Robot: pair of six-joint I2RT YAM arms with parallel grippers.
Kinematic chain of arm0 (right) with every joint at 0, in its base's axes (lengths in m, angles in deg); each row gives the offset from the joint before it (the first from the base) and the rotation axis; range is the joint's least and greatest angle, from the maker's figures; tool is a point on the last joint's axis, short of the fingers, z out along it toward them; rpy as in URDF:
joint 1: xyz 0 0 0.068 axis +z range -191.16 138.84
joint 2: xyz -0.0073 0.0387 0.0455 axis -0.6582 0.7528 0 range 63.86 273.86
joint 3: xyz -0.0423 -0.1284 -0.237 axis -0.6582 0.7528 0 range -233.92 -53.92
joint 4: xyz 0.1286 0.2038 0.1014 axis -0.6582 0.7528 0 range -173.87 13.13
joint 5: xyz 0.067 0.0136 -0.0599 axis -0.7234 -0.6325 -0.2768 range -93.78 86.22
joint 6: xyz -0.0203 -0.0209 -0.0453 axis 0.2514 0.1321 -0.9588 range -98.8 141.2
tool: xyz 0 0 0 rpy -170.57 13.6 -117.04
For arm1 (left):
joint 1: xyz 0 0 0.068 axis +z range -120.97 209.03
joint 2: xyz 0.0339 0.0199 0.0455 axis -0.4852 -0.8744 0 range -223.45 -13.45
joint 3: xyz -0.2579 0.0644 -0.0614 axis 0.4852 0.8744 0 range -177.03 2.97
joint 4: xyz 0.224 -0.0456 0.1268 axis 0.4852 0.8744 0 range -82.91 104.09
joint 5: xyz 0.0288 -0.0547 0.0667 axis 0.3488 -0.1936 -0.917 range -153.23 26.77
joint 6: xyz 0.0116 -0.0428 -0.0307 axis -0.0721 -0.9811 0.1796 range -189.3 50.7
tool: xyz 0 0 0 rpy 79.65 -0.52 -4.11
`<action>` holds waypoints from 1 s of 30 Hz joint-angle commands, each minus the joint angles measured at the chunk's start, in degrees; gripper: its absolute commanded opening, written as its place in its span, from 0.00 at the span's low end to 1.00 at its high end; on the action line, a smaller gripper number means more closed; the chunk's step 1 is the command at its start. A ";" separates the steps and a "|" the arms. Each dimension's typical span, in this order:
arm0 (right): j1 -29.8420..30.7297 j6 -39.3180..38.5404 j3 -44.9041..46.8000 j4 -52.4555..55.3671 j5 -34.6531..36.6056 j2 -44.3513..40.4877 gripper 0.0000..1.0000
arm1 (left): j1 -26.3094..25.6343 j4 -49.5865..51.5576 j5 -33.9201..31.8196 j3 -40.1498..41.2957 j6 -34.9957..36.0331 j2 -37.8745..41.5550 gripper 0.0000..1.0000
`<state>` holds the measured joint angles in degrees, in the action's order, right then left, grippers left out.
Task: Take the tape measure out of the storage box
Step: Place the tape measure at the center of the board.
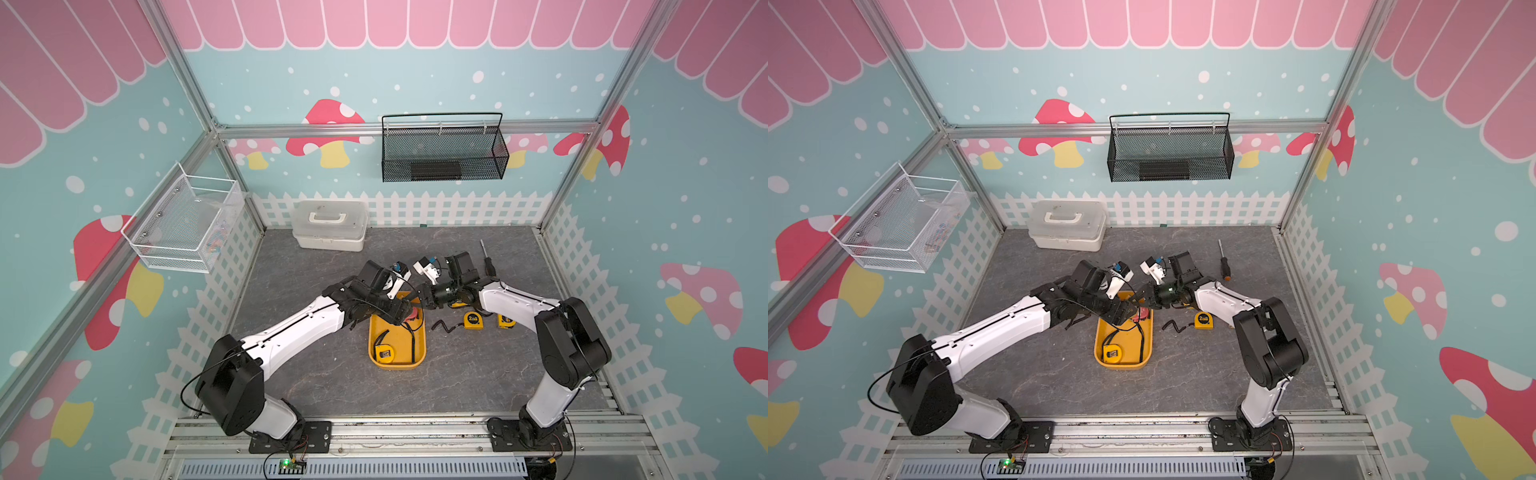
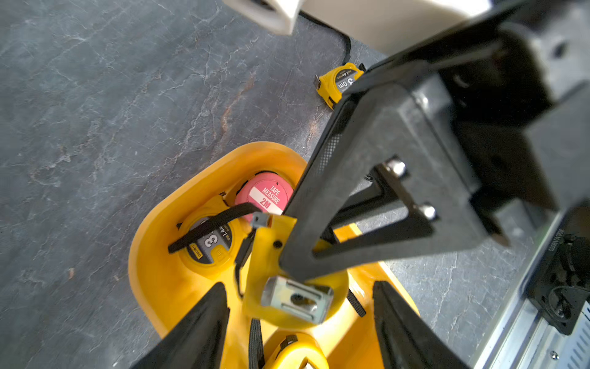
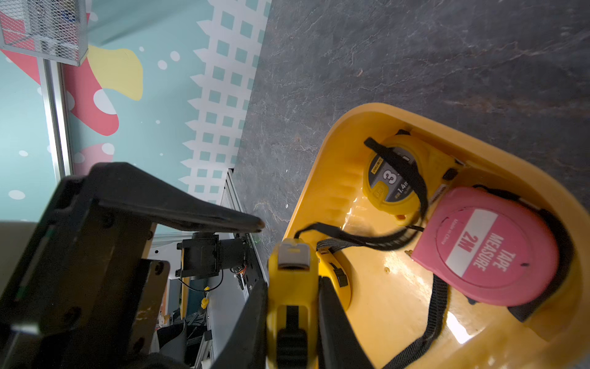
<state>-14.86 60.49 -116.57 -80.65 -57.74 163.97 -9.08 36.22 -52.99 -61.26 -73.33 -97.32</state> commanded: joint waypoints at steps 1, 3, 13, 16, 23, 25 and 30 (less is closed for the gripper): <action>-0.07 -0.27 -1.80 -0.02 -0.35 0.44 0.22 | 0.49 2.63 -2.13 2.67 0.37 5.37 0.73; -0.36 -0.26 -1.94 0.07 -0.45 0.59 0.22 | 0.94 3.44 -3.60 4.22 -0.15 8.62 0.73; -4.04 -0.94 -3.34 1.76 -0.75 -1.81 0.22 | 4.95 3.58 -7.25 8.63 -1.05 17.54 0.76; -6.29 -2.69 -4.56 4.96 -0.46 -4.01 0.22 | 5.30 3.43 -7.68 8.60 -1.01 16.37 0.76; -15.45 -7.19 -6.07 13.31 -0.10 -11.61 0.22 | 5.35 0.86 -5.87 7.86 -0.33 12.99 0.76; -18.12 -8.66 -6.17 16.05 0.16 -13.74 0.22 | 5.43 0.54 -5.57 7.33 0.24 12.02 0.76; -24.58 -12.44 -5.75 21.69 1.14 -17.28 0.22 | 5.85 -0.49 -3.96 6.73 1.35 9.90 0.76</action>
<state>-37.74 51.75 -121.45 -64.36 -56.89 148.13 -3.73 37.35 -58.55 -53.52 -73.16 -86.64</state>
